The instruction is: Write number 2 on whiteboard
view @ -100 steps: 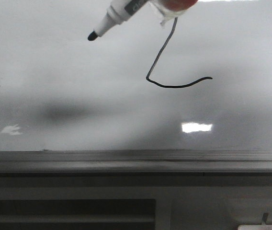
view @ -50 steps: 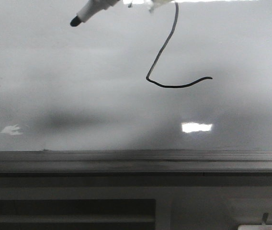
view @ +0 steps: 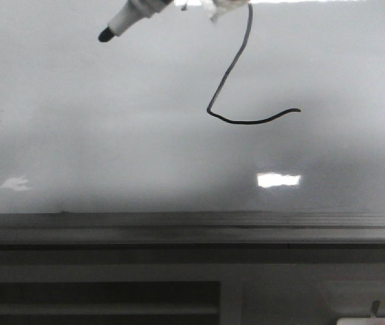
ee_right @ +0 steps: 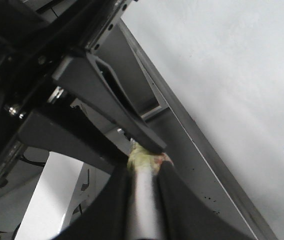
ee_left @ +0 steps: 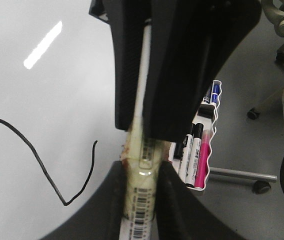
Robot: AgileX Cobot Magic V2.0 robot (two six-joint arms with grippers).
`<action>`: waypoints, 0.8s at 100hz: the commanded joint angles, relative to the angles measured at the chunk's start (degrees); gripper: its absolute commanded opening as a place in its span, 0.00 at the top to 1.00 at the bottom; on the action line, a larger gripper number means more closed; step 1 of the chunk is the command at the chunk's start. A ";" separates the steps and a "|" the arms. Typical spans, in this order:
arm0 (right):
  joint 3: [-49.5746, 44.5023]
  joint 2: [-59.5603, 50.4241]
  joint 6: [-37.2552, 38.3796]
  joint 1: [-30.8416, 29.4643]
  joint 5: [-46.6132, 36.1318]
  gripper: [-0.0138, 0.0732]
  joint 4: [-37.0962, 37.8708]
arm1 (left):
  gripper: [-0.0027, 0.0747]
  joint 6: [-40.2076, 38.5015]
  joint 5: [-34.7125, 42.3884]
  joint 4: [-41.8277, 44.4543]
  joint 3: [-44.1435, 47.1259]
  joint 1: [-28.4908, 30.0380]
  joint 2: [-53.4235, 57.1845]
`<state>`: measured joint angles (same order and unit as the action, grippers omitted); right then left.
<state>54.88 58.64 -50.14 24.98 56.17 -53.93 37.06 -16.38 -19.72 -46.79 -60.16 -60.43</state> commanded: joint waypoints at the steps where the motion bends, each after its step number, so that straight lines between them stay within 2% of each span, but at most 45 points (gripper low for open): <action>1: 2.03 -0.56 -1.16 0.08 -0.12 0.90 -3.51 | 0.96 -0.81 2.96 -0.20 -1.97 -0.16 0.75; 10: 2.03 -0.56 -1.16 0.08 -0.12 0.86 -3.51 | 0.96 -0.81 3.09 -0.20 -1.97 -0.16 0.75; 17: 2.03 -0.56 -1.05 0.08 -0.24 0.77 -3.51 | 0.99 -0.81 3.18 -0.20 -1.97 -0.16 0.86; 32: 2.03 -0.56 1.39 -0.18 -2.88 0.43 -3.51 | 0.99 -1.03 3.22 -0.20 -1.97 -0.16 0.86; 39: 2.03 -1.06 1.52 -0.65 -4.90 0.33 -3.51 | 0.99 -1.63 3.43 -0.20 -1.97 0.62 1.19; 58: 2.03 -5.24 2.36 -4.84 -10.06 0.32 -2.79 | 0.99 -5.34 4.83 -0.20 -1.16 6.29 4.89; 80: 0.23 -11.37 3.88 -9.62 -15.87 0.32 -1.22 | 0.99 -13.25 16.81 -0.84 5.21 10.71 10.45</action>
<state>54.59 49.69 -46.58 16.66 44.58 -53.29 27.56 -8.82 -19.47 -42.61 -50.21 -51.84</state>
